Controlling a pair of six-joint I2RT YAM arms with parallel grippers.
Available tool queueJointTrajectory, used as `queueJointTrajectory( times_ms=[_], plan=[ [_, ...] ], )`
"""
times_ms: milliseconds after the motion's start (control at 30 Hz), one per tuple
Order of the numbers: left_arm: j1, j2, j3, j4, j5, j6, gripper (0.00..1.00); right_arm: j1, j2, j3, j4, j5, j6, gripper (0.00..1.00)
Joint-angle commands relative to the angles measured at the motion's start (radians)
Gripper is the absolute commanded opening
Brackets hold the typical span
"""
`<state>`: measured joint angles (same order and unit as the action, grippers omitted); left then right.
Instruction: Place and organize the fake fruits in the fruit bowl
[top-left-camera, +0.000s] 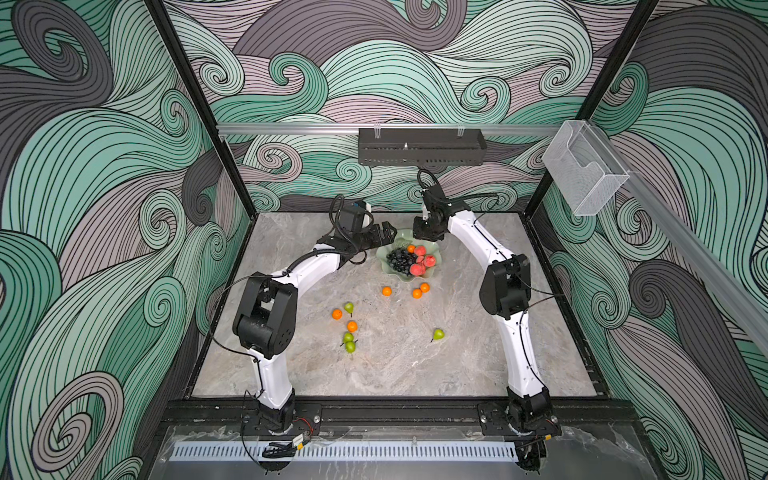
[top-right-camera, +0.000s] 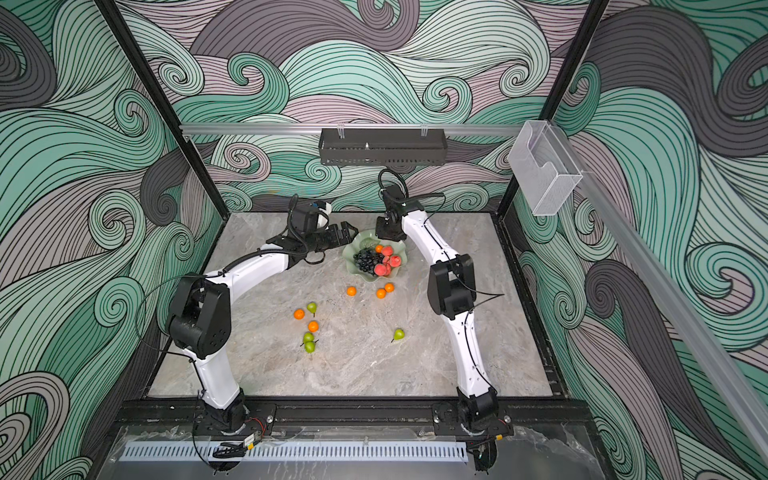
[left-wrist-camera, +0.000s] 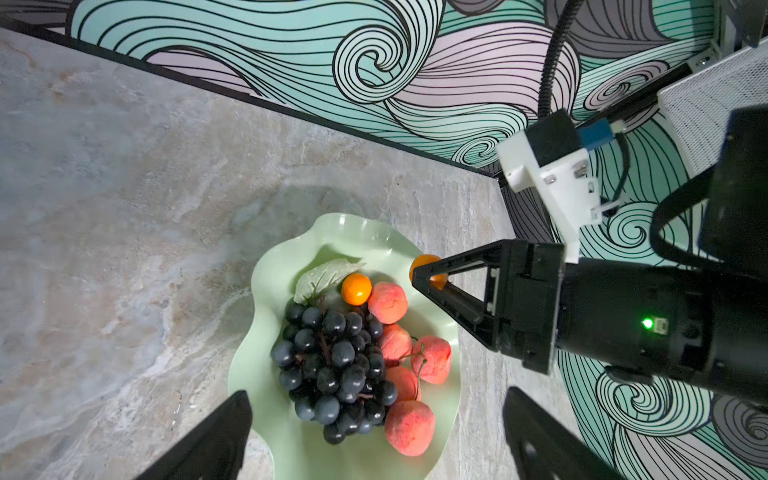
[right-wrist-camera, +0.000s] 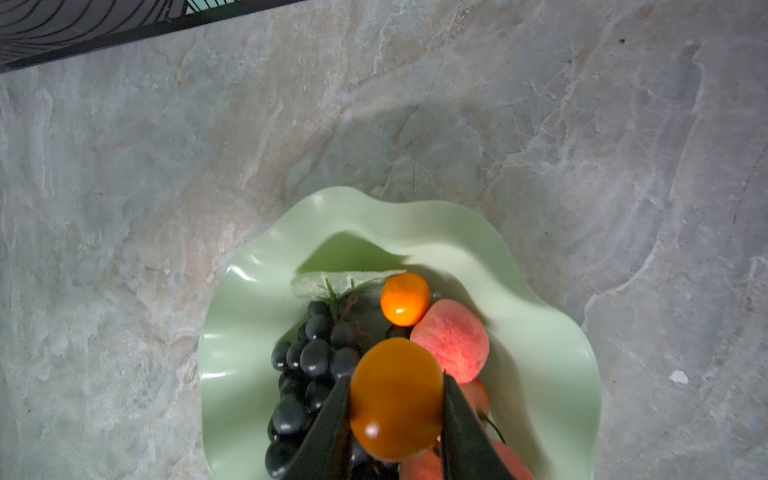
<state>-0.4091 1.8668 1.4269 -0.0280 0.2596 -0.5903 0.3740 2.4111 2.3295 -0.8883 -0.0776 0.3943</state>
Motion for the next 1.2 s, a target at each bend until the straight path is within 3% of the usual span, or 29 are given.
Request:
queueJointTrajectory(
  times_ms=[0,633,967,1167],
  plan=[
    [0.01,0.03,0.047,0.023,0.026,0.02,0.97,0.003,0.055,0.073,-0.03,0.045,-0.019,0.32],
    [0.018,0.079,0.044,0.059,0.081,0.012,0.97,0.008,0.178,0.185,-0.028,0.08,-0.049,0.38],
    [0.018,0.042,0.038,-0.016,0.088,0.019,0.97,0.008,0.13,0.179,-0.029,0.076,-0.066,0.47],
    [0.013,-0.033,-0.003,-0.045,0.077,0.015,0.97,0.013,0.036,0.12,-0.027,0.078,-0.074,0.46]
  ],
)
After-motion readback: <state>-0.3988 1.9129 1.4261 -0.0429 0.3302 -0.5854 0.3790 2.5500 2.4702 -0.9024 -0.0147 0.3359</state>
